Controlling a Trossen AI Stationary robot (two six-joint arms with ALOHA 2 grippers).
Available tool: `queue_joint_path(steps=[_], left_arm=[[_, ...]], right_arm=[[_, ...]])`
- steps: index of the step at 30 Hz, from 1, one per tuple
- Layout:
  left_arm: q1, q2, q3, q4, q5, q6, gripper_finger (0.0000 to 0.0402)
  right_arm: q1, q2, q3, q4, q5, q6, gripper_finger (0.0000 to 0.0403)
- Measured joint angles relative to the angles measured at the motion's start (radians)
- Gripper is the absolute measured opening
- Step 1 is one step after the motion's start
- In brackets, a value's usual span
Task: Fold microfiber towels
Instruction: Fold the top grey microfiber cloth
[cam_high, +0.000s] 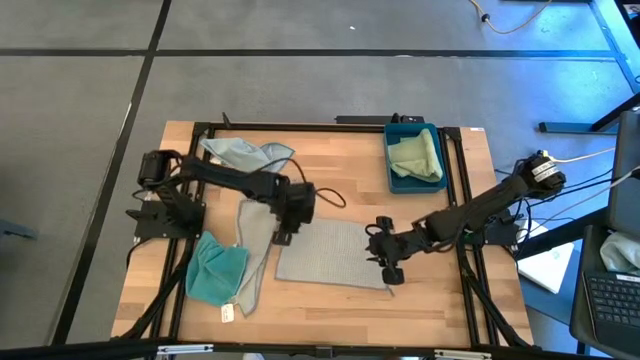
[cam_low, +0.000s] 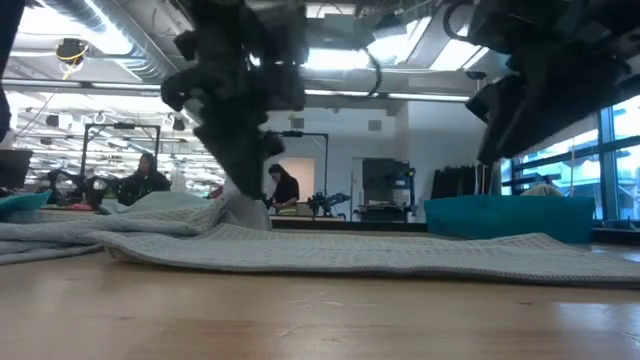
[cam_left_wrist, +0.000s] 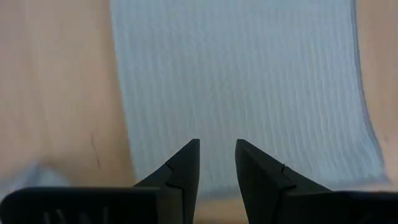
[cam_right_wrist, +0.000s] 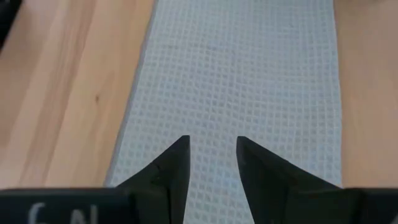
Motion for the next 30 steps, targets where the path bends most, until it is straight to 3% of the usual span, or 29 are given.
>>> queue_joint_path(steps=[4,12,20,30], left_arm=[[0.072,0.0,0.0,-0.12,0.011,0.017,0.0096],[0.168,0.005,0.0,-0.135,0.094,0.024,0.0096],[0.166,0.104,0.0,-0.12,0.106,0.02,0.01],[0.17,0.115,0.0,-0.134,0.046,0.026,0.0152]], right_arm=[[0.0,-0.001,-0.031,0.023,0.0,-0.023,0.0134],[0.0,0.0,-0.071,0.042,0.001,-0.077,0.0134],[-0.003,0.001,-0.113,0.102,0.001,-0.099,0.0134],[-0.003,0.001,-0.113,0.111,0.001,-0.101,0.0134]])
